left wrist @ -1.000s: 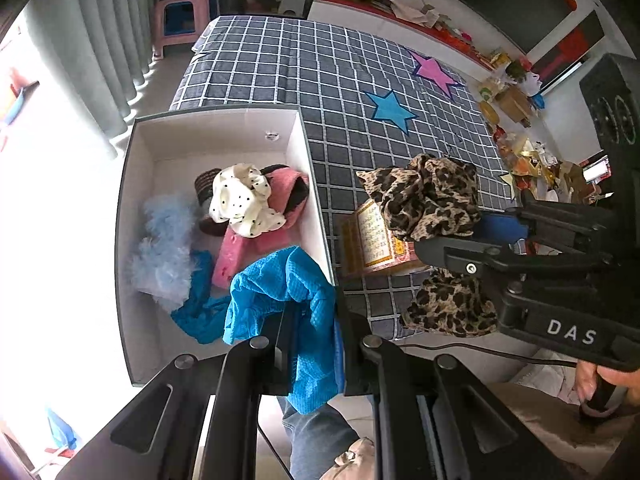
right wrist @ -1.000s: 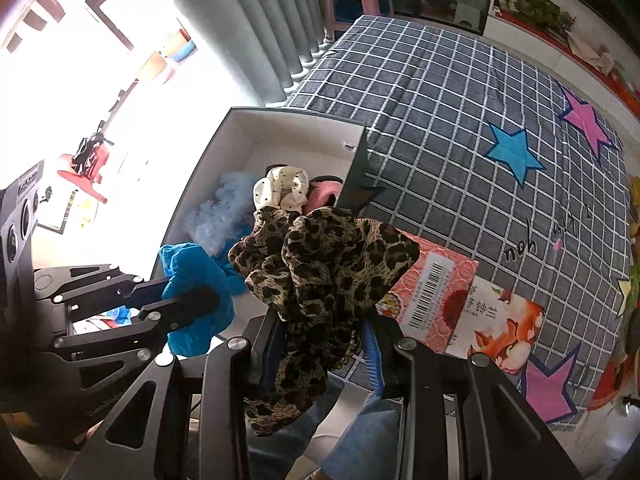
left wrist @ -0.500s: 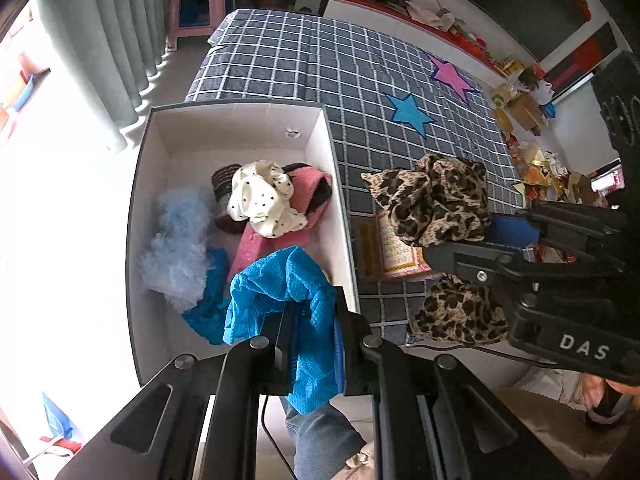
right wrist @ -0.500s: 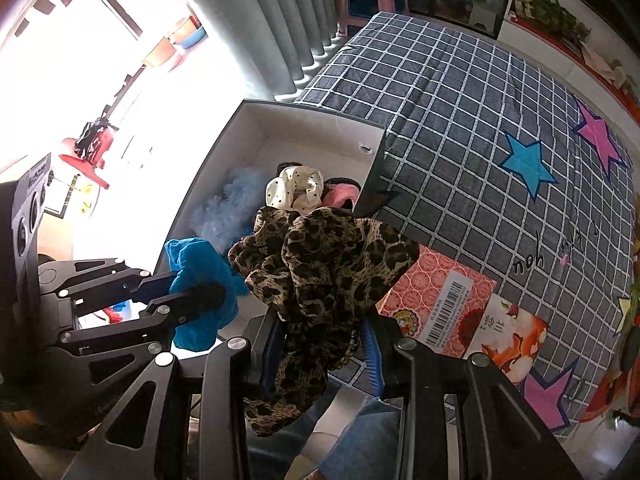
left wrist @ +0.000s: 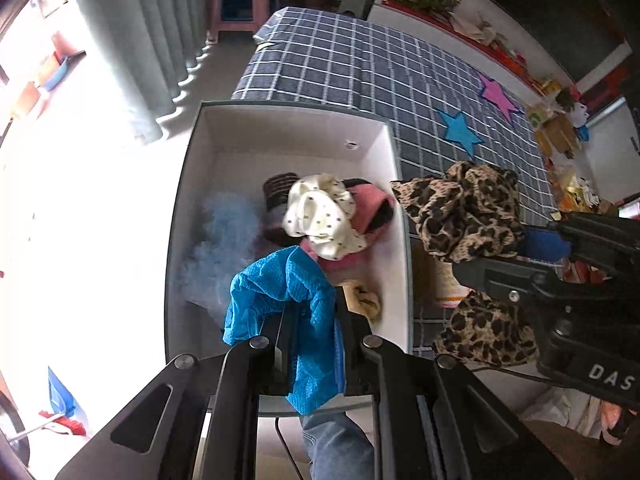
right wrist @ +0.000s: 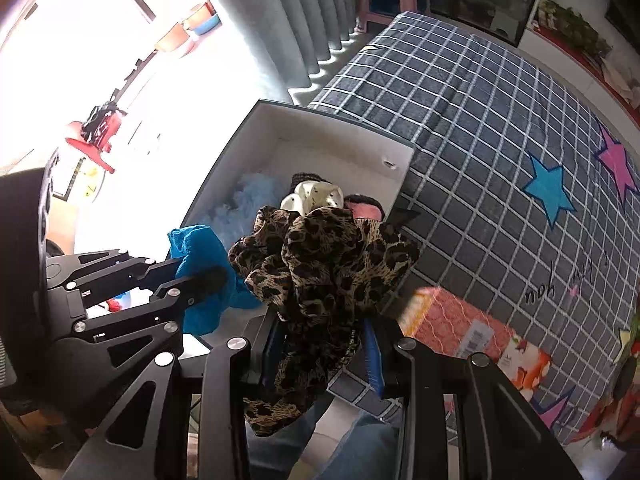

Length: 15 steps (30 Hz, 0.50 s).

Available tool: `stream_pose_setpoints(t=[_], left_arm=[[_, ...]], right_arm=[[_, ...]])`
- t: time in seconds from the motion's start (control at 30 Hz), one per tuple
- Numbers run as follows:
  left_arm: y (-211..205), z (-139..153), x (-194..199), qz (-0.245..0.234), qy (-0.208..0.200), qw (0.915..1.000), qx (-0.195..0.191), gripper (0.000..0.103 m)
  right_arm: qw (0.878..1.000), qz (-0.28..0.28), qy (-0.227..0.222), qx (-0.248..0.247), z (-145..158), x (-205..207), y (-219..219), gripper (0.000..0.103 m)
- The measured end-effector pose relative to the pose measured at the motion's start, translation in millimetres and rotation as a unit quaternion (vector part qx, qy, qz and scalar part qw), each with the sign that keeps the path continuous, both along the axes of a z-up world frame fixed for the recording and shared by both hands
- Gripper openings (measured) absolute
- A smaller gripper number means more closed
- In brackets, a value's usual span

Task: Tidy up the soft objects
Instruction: 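Carry the blue cloth and leopard-print scrunchie over the white box with both tools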

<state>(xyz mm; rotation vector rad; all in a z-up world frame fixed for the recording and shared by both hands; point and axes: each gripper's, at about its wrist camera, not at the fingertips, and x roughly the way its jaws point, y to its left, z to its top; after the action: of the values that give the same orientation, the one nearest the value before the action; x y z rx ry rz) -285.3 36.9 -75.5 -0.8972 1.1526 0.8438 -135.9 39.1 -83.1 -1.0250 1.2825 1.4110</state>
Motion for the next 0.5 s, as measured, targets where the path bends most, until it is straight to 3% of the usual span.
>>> stream_pose_setpoints(t=[0.5], left_arm=[[15.8,-17.3,-6.2,0.03,0.02,0.9993,-0.007,0.015]], right_arm=[[0.999,0.038,-0.003,-0.013,-15.3,-18.4,27.7,0.036]])
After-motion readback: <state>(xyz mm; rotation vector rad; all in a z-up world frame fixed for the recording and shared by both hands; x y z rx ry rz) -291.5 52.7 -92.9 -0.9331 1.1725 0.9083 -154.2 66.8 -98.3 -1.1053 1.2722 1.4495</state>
